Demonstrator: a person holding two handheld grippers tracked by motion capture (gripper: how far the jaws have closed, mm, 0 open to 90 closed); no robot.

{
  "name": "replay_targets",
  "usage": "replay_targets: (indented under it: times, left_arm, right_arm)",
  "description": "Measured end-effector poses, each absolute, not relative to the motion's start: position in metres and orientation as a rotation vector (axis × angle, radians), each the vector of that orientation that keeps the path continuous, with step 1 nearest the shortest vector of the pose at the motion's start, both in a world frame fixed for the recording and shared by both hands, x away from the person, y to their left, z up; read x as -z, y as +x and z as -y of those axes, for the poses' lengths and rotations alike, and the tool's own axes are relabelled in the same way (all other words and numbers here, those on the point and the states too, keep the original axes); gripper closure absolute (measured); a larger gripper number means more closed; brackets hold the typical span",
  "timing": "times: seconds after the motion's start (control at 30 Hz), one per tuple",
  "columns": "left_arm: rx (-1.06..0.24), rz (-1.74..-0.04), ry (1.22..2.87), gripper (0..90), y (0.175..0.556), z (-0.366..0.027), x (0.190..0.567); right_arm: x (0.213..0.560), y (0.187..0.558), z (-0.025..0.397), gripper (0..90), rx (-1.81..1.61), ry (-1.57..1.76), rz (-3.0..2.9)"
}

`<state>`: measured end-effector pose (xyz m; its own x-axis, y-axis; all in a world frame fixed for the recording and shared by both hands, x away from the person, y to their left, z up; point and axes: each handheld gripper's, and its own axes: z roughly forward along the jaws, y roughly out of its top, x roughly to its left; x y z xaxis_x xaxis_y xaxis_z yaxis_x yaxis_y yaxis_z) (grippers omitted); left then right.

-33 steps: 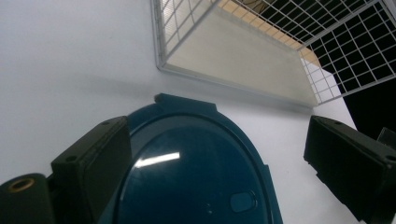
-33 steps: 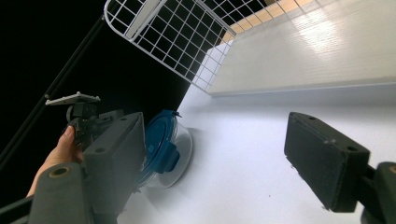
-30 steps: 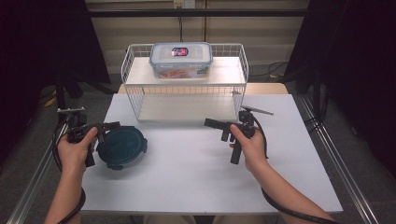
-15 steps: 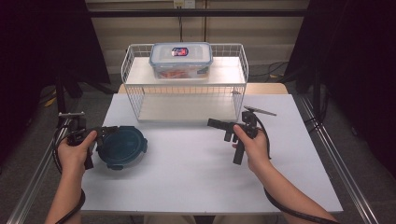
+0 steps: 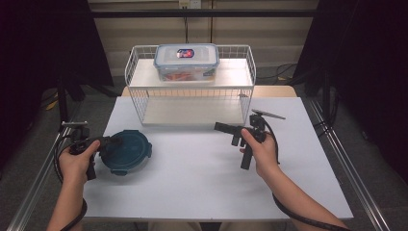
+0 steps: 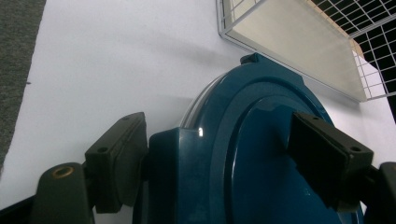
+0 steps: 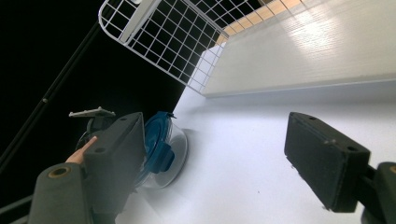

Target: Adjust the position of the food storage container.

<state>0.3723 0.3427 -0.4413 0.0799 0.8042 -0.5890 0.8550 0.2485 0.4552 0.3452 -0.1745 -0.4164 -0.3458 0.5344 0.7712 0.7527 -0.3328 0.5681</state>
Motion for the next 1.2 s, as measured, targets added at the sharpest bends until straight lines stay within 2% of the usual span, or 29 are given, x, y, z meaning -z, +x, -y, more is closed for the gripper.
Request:
replay_targets:
  times: [0.17, 0.5, 1.03, 1.2]
  left_arm:
    - [0.135, -1.727, 1.507, 25.3, 0.368, -0.342, 0.442]
    - [0.259, -1.650, 1.503, 33.8, 0.366, -0.318, 0.448]
    - [0.349, -1.581, 1.548, 36.8, 0.372, -0.278, 0.453]
    - [0.373, -1.550, 1.547, 37.5, 0.368, -0.255, 0.455]
  right_arm:
    - [0.419, 0.346, 0.174, 20.0, 1.747, -1.676, 1.689]
    - [0.421, 0.347, 0.168, 20.1, 1.734, -1.662, 1.697]
    - [0.428, 0.343, 0.178, 20.1, 1.728, -1.691, 1.696]
    - [0.430, 0.343, 0.177, 20.1, 1.715, -1.692, 1.698]
